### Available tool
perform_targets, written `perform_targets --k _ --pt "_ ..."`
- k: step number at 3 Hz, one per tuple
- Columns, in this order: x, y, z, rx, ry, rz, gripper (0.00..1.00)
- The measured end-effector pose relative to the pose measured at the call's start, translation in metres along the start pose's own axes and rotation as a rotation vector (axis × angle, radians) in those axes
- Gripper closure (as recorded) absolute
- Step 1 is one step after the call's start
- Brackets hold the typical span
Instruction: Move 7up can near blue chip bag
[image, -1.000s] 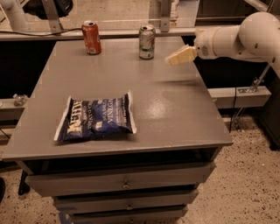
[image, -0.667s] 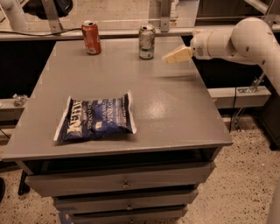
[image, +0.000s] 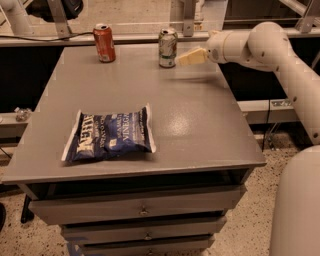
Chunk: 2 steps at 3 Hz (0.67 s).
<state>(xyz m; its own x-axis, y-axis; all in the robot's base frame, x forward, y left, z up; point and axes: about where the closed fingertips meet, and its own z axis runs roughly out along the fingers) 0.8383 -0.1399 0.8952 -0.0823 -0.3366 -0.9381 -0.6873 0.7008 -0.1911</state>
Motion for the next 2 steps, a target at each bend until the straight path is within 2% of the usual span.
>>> perform_targets --k 1,2 --pt "-0.022 0.002 0.027 -0.030 -0.056 0.024 0.00" --pt "-0.040 0.016 0.050 -0.076 -0.091 0.054 0.00"
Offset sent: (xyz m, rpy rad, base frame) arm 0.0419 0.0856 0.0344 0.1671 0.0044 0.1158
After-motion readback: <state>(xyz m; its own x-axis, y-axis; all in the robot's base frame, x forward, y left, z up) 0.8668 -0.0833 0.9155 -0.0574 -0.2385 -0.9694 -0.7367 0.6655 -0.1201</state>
